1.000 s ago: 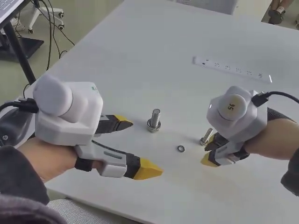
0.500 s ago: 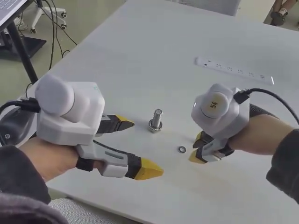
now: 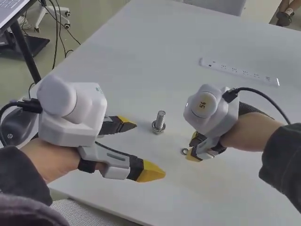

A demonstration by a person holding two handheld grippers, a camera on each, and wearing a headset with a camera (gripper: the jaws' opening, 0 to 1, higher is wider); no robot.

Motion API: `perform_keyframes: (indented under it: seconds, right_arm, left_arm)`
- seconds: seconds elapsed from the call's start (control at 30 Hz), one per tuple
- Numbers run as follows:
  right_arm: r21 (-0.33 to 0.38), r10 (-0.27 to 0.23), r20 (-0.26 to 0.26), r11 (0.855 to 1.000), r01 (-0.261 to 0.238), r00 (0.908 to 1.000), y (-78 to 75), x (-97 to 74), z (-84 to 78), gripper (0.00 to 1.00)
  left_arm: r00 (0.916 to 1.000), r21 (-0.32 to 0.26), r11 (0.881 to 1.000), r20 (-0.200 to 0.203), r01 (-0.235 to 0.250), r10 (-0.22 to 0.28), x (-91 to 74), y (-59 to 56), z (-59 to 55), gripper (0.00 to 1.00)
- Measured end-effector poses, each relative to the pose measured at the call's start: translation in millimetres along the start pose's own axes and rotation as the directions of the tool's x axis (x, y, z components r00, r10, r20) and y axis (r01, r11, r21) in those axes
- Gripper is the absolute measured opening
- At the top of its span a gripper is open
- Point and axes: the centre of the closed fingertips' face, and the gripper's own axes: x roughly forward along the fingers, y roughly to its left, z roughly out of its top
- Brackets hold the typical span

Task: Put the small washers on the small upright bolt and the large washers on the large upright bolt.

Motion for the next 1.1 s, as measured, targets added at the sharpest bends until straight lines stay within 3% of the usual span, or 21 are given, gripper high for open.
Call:
perform_keyframes:
  seconds: [1.1]
  right_arm:
    - [0.02, 0.031, -0.015, 0.999, -0.03, 0.9994, -1.5, 12.5, -0.8, 0.19]
  left_arm:
    - [1.0, -0.013, 1.0, -0.001, -0.003, 0.003, -1.1, 2.1, -3.4, 0.79]
